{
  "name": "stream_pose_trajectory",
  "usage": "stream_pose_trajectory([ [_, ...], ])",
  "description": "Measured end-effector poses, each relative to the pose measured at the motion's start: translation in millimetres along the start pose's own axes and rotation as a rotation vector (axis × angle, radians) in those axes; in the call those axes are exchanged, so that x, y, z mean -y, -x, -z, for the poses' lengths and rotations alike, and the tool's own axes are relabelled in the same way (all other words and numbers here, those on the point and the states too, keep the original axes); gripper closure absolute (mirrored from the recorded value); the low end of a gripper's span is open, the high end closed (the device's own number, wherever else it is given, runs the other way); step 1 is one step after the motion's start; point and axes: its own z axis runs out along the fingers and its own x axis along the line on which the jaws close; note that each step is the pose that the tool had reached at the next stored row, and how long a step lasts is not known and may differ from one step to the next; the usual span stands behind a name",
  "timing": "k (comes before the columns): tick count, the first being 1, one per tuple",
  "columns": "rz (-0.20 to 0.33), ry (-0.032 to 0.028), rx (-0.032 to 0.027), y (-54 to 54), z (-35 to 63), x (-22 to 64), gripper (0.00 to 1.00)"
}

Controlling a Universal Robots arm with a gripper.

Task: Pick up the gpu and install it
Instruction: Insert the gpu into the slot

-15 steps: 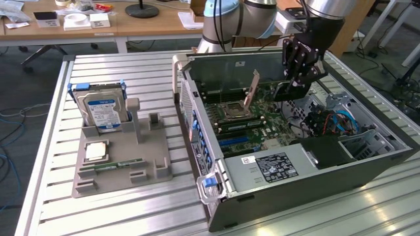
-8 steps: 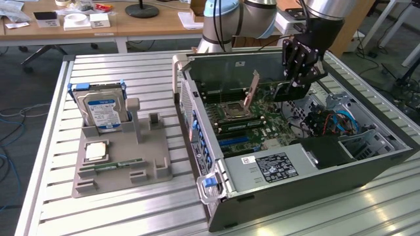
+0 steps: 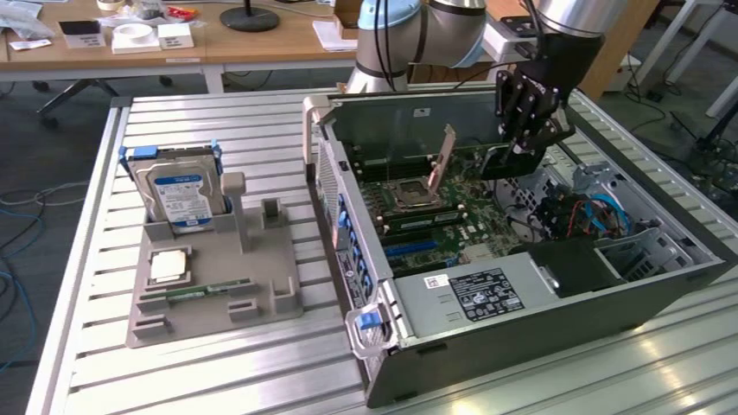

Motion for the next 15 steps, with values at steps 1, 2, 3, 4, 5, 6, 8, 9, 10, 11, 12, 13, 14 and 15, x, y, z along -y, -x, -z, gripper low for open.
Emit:
stream_pose_trajectory([
  [1, 0.000, 0.0000, 0.0000, 0.0, 0.0, 0.0, 0.73],
  [2, 0.000, 0.0000, 0.0002, 0.0, -0.1, 0.0, 0.73],
  [3, 0.000, 0.0000, 0.0001, 0.0, -0.1, 0.0, 0.73],
  [4, 0.000, 0.0000, 0.0002, 0.0, -0.1, 0.0, 0.73],
  [5, 0.000, -0.0001, 0.0002, 0.0, -0.2, 0.0, 0.73],
  [6, 0.000, -0.0001, 0.0004, 0.0, -0.6, 0.0, 0.73],
  [8, 0.000, -0.0001, 0.0002, 0.0, -1.1, 0.0, 0.73],
  [9, 0.000, 0.0000, 0.0001, 0.0, -1.2, 0.0, 0.73],
  [10, 0.000, 0.0000, 0.0000, -0.1, -1.2, 0.0, 0.73],
  [11, 0.000, 0.0000, 0.0002, -0.2, -1.3, -0.1, 0.73],
  [12, 0.000, -0.0001, 0.0004, -0.6, -1.3, -0.1, 0.73],
  [13, 0.000, -0.0001, 0.0003, -1.0, -1.3, -0.1, 0.73],
  [14, 0.000, 0.0000, 0.0002, -1.3, -1.2, 0.0, 0.73],
  [15, 0.000, -0.0001, 0.0003, -1.4, -1.3, 0.0, 0.73],
])
